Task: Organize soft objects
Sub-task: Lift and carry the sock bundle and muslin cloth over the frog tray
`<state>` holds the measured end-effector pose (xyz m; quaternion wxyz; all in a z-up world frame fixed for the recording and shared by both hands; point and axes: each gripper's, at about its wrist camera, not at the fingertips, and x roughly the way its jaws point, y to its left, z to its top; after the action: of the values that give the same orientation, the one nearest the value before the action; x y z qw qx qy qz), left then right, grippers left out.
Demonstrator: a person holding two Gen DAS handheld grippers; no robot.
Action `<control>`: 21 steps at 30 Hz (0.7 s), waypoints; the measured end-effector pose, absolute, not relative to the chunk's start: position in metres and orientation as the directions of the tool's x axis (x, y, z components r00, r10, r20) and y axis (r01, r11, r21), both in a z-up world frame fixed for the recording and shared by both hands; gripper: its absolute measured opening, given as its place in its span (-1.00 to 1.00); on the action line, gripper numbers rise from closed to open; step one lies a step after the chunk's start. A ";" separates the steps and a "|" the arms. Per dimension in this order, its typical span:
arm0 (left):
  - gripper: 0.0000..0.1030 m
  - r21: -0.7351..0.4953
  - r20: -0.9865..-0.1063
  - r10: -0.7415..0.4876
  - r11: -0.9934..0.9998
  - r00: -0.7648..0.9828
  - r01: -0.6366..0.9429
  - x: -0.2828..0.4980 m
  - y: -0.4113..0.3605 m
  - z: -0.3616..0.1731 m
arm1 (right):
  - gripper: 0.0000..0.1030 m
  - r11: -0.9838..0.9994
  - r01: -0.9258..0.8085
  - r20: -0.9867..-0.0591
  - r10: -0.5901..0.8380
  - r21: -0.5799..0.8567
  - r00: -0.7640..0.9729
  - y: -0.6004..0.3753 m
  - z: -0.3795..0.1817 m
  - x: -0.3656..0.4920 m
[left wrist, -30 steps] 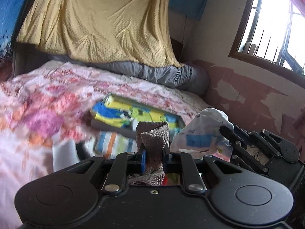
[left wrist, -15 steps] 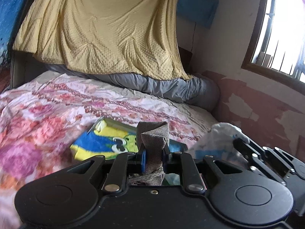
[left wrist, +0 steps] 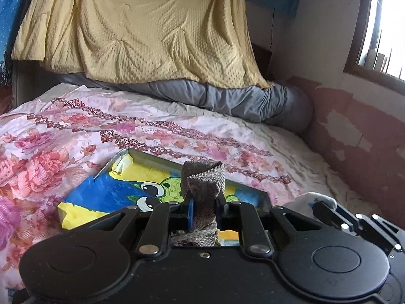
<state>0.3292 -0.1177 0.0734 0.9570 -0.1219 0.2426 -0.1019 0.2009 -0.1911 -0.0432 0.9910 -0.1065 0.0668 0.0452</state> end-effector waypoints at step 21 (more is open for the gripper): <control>-0.66 -0.231 -0.557 -0.191 0.970 0.808 0.070 0.362 -0.142 0.019 | -0.95 0.981 -0.124 -0.396 0.055 -0.151 0.917 -0.224 -0.099 0.291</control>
<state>0.3619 -0.1419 0.0190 0.9456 -0.1003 0.3019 -0.0688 0.2907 -0.2242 -0.0991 0.9751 -0.0868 0.1988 0.0459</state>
